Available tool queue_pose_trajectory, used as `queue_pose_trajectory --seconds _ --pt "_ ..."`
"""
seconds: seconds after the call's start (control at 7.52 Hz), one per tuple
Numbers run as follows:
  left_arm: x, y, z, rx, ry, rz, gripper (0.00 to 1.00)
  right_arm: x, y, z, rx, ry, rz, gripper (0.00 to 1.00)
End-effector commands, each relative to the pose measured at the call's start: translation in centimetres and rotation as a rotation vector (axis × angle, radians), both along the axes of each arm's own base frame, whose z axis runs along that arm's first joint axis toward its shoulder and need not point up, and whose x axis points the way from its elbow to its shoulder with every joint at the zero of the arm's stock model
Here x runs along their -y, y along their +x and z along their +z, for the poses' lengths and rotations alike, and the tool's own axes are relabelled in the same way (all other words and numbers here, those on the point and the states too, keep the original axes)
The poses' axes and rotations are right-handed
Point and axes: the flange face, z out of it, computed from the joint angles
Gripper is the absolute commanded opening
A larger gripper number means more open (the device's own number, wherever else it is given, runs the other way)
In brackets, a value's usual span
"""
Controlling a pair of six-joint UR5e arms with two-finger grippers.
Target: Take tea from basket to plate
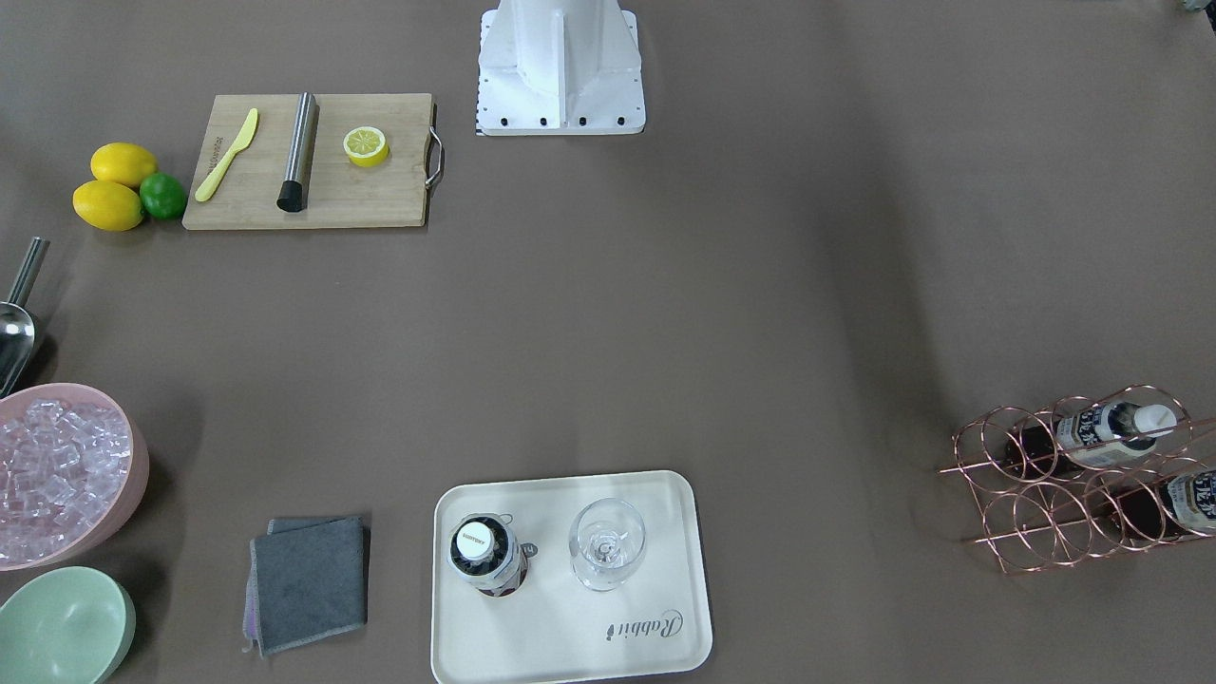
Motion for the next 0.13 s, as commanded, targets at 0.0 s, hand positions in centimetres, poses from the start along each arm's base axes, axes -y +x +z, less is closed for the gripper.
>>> queue_pose_trajectory --seconds 0.0 --pt "0.03 0.01 -0.04 -0.001 0.001 0.000 0.98 0.20 -0.04 0.25 0.007 -0.001 0.002 1.00"
